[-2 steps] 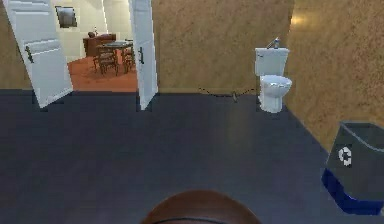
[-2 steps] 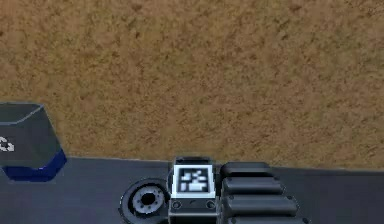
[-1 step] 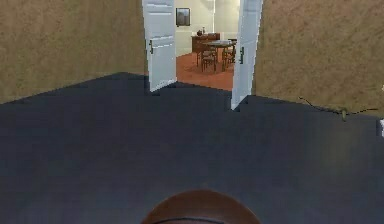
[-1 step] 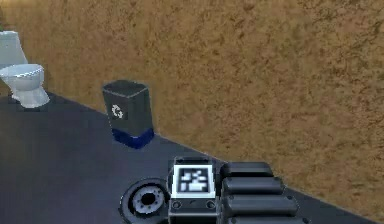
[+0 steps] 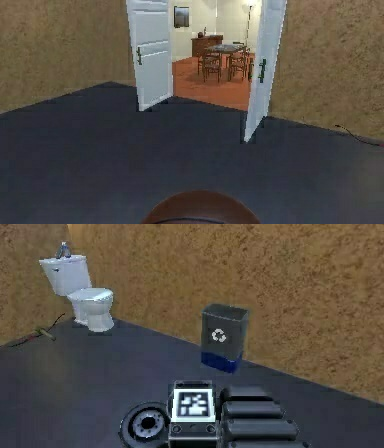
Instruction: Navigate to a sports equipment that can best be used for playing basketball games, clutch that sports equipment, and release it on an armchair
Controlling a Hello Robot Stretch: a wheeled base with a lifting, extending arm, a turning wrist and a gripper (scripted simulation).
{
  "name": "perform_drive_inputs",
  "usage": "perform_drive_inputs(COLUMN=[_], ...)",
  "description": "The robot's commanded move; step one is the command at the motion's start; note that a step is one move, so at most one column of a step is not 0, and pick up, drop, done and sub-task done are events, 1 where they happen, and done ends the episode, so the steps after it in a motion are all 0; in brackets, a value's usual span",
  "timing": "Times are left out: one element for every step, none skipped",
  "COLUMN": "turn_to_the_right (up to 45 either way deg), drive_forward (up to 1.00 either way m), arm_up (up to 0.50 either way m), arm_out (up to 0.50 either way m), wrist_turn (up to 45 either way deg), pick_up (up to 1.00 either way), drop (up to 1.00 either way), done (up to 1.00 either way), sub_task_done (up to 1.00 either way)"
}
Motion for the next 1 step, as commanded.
perform_drive_inputs(turn_to_the_right=[0.0], drive_forward=[1.00], arm_up=[0.00], arm_out=[0.00], wrist_turn=[0.0], pick_up=[0.00], drop=[0.00], done=[0.00], sub_task_done=[0.00])
